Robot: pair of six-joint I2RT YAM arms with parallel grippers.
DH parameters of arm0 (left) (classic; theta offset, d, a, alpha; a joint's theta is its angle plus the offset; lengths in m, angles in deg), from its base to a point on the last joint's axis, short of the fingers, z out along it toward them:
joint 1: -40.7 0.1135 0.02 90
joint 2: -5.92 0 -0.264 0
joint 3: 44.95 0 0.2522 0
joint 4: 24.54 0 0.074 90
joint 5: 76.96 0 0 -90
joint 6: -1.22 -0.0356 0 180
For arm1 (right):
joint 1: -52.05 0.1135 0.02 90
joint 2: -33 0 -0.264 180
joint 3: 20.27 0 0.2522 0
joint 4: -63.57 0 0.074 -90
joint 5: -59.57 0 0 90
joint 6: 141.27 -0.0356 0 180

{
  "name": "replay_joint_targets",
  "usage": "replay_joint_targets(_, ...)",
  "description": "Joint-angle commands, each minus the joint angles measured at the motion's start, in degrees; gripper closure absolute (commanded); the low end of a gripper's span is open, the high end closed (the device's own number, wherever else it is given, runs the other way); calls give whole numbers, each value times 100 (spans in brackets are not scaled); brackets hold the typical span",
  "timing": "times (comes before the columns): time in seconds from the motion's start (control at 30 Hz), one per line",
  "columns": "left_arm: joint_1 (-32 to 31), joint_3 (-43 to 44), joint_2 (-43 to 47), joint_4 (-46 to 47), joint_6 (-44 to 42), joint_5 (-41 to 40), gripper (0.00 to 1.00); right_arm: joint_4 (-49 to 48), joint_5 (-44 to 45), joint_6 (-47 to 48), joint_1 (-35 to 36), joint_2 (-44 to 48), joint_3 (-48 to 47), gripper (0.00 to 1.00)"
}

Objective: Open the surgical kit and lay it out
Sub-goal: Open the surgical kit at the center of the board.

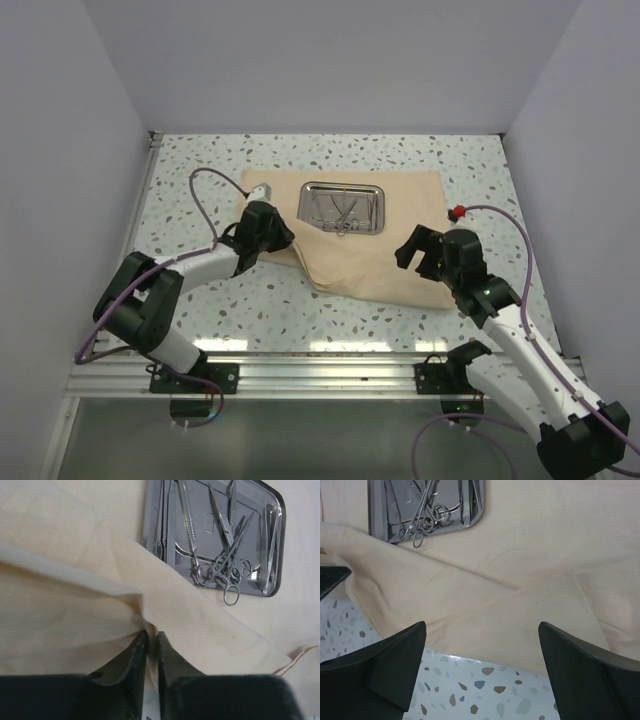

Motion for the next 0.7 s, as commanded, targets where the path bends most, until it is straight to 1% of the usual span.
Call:
replay_joint_targets(0.0,-51,114,-232,386,7,161,91,-219,-79,92,-12,-11,26,1)
replay_joint_targets(0.07,-43,53,-311,456,-37,196,100,-219,-79,92,-12,-38,17,1)
replay_joint_targets(0.23,-51,-44,-426,667,-107,258,100,-254,-79,92,-3,-90,35,2)
replay_joint_targets(0.37,-60,-45,-128,492,-300,92,100,-280,-70,92,-3,-108,44,1)
replay_joint_targets(0.47,-157,87,460,-34,-519,-408,100,-324,-96,83,-3,-117,61,2)
replay_joint_targets(0.5,-227,131,784,-392,-572,-549,100,-333,-96,83,-3,-117,61,2)
replay_joint_targets(0.53,-262,175,952,-553,-625,-794,100,-342,-114,74,-12,-117,61,2)
replay_joint_targets(0.6,-315,246,1399,-930,-705,-954,100,-351,-140,74,-3,-99,62,2)
replay_joint_targets(0.67,-333,263,1656,-1239,-775,-1042,100,-342,-175,74,-12,-73,61,2)
